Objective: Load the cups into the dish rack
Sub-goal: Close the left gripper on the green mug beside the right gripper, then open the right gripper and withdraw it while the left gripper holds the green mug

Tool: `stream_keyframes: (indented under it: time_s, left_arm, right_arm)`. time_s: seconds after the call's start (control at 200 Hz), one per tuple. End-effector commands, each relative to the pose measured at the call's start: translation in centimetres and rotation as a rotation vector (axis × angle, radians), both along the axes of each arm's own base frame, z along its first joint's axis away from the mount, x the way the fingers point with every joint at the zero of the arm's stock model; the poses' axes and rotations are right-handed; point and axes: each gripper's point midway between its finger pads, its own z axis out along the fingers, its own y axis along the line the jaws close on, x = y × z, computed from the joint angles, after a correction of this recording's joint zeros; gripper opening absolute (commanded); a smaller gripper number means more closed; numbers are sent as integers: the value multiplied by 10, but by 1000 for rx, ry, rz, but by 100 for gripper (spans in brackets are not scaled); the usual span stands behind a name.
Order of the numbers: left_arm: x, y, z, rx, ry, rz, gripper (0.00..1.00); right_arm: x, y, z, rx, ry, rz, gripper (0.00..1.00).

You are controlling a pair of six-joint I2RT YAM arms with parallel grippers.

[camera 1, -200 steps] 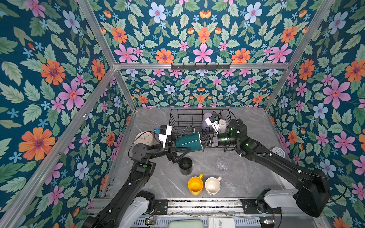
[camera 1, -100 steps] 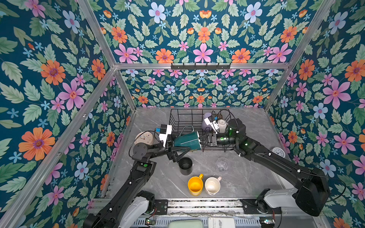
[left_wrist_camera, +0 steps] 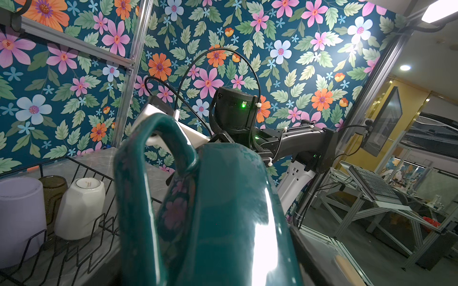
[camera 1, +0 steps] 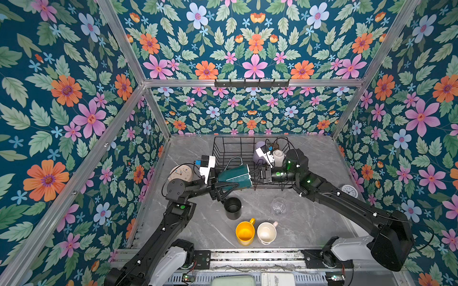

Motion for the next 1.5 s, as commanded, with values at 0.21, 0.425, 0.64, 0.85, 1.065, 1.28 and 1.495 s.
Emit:
stream_keyframes:
  time_s: [0.21,0.425,0.64,0.85,1.065,1.28,1.495]
  left_arm:
    - [-11,0,10,-6,-64,-37,56]
    - [-9,1,14,-16,-70,-23,25]
    - [-9,2,22,-23,-82,-6,0]
    - [1,3,26,-8,-75,54,0]
    - [26,3,17,74,-10,154,0]
    - [53,4,8,195,33,261,0]
    - [84,4,-5,313,93,340,0]
  right_arm:
    - [12,1,18,43,-63,-67,0]
    - [12,-2,20,23,-78,-80,4]
    - [11,-6,19,-8,-92,-98,15]
    - [15,-22,18,-45,-103,-151,34]
    - [27,-66,5,-129,-104,-309,66]
    - [33,-125,-17,-257,-128,-504,89]
    - [37,-168,-32,-270,-103,-626,96]
